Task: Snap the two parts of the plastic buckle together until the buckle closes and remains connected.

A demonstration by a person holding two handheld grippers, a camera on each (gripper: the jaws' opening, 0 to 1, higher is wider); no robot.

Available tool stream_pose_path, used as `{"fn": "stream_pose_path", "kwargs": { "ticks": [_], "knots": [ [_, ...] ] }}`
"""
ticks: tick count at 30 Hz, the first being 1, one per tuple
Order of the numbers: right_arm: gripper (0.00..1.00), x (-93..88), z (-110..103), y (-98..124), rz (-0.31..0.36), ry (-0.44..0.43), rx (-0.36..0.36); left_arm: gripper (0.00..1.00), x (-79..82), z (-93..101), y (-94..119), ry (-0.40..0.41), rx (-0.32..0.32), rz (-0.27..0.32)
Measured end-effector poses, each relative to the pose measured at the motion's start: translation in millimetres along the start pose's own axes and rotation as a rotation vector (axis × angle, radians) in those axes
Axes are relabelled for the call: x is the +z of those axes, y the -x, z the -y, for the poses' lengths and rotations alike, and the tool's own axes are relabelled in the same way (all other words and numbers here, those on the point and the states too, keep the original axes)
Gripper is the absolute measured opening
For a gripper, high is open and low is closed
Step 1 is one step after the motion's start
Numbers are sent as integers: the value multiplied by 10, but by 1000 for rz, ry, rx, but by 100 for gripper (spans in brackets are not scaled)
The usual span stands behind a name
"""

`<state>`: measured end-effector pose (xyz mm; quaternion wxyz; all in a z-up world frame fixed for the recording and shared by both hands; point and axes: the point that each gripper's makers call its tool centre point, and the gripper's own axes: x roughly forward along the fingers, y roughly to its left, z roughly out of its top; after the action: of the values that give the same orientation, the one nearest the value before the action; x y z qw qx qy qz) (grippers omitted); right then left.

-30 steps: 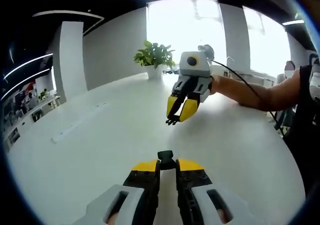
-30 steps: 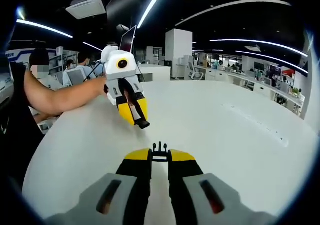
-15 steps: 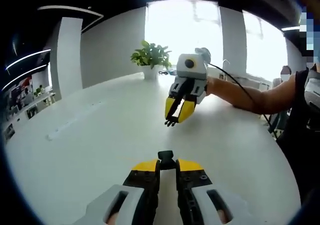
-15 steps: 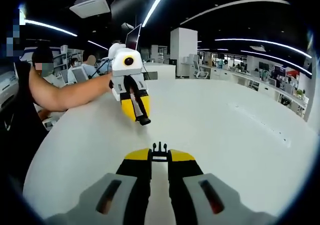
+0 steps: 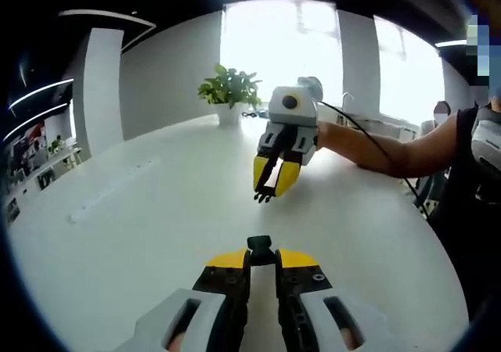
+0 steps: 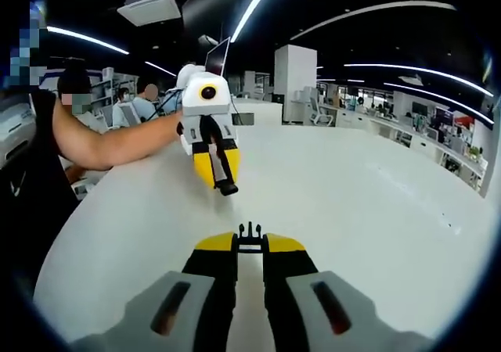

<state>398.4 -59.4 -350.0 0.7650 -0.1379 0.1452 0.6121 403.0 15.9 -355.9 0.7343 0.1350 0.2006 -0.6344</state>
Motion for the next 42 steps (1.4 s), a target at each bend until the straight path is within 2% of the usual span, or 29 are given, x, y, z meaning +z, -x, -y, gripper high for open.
{"fn": "stream_pose_path", "kwargs": {
  "ticks": [1, 3, 5, 17, 21, 32, 38, 42],
  "knots": [
    [10, -18, -17, -2, -5, -17, 15, 10, -5, 3, -1, 2, -2, -3],
    [10, -21, -2, -4, 13, 17, 4, 10, -22, -7, -5, 9, -5, -10],
    [10, -26, 25, 3, 9, 16, -4, 10, -27, -9, -3, 12, -7, -10],
    [10, 66, 3, 57, 36, 8, 5, 10, -44, 19, -29, 5, -24, -14],
    [10, 32, -3, 62, 15, 17, 10, 10, -57, 40, -45, 1, -29, -22],
    [10, 61, -53, 54, 15, 3, 28, 10, -45, 73, -36, -10, -47, -19],
    [10, 23, -33, 35, 0, -6, 23, 10, -80, 51, -17, 9, -36, -38],
    [10, 15, -35, 34, -5, -12, 24, 10, -62, 83, -9, 16, -47, -28]
  ]
}}
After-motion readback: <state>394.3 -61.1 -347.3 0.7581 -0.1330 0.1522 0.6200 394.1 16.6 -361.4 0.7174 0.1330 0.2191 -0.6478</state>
